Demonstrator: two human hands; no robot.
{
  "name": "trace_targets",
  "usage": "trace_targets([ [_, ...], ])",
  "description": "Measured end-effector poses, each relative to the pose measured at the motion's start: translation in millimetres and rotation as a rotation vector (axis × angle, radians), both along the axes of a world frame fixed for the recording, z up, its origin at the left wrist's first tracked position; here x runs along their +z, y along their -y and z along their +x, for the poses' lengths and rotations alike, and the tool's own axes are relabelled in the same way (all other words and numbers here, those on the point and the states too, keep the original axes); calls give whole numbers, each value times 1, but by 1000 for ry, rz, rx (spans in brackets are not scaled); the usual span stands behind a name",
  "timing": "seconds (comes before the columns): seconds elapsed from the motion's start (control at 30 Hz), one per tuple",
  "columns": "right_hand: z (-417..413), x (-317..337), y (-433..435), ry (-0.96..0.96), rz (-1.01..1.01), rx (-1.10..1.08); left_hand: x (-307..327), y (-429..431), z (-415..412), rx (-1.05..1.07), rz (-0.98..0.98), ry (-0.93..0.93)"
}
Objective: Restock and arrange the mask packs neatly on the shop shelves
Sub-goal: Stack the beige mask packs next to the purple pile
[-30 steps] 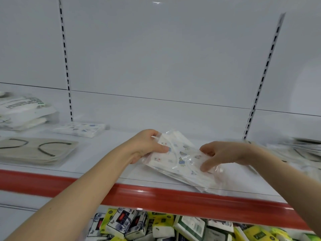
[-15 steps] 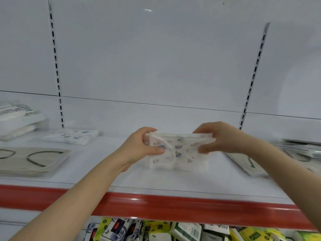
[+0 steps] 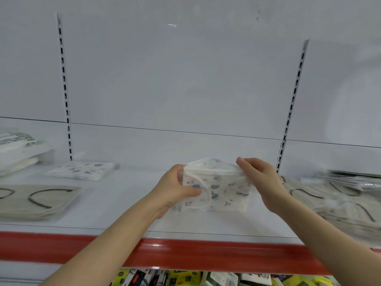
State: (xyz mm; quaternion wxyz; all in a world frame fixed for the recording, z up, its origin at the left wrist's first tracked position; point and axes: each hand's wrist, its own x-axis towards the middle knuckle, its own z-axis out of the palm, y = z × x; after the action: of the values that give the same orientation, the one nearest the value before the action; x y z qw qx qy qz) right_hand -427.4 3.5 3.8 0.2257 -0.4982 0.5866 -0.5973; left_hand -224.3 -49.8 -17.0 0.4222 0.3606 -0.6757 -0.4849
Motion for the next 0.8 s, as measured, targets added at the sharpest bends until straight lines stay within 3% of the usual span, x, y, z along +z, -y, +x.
trace_targets([
  [0.3,13,10,9,74,-91,-65,2,-2,-3,122,-94,-54],
  [0.47,3,-7,5,37,99,37,-5,-3,1,36,-28,179],
  [0.57,-7,-9,-2,137,77,126,-9,-2,3,39,-40,226],
  [0.7,-19,-17,-12,-149,204,168,-8,-1,4,71,-66,235],
  [0.8,-18,-18,-9,-160,212,169,-7,-1,12,126,-86,222],
])
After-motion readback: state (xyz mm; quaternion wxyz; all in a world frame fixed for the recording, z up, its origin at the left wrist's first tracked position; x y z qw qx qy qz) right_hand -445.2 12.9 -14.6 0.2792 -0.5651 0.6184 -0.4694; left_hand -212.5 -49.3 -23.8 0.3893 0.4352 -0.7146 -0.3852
